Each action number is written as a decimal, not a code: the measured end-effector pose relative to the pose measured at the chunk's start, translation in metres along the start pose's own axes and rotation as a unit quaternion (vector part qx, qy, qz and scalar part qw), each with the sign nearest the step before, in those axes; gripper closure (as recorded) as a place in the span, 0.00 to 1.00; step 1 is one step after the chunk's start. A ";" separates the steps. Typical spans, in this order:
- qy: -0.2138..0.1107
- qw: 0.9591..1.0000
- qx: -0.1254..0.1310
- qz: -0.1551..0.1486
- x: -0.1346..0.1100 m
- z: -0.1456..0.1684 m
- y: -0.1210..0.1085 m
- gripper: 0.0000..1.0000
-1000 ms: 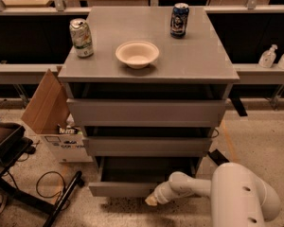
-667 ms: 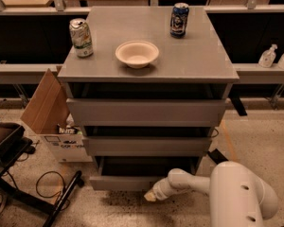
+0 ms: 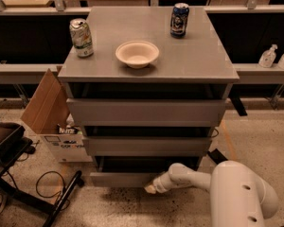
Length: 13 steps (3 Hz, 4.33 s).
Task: Close bottom drawer
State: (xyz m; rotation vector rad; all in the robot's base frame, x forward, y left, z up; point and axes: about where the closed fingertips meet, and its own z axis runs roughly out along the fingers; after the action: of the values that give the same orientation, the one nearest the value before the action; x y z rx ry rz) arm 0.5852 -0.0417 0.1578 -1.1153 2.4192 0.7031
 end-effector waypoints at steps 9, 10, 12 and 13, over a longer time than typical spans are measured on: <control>-0.020 0.999 0.039 0.015 -0.033 0.006 -0.027 1.00; -0.018 0.999 0.048 0.017 -0.020 -0.010 -0.020 1.00; -0.014 0.999 0.039 0.017 -0.014 -0.005 -0.009 0.53; -0.013 0.999 0.038 0.017 -0.013 -0.003 -0.007 0.29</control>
Offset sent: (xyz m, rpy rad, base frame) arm 0.0619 -0.0041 0.0218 -0.0079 -0.0879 -0.0890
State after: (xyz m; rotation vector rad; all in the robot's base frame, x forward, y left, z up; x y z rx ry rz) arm 0.5985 -0.0399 0.1653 -1.0318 2.4264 0.6273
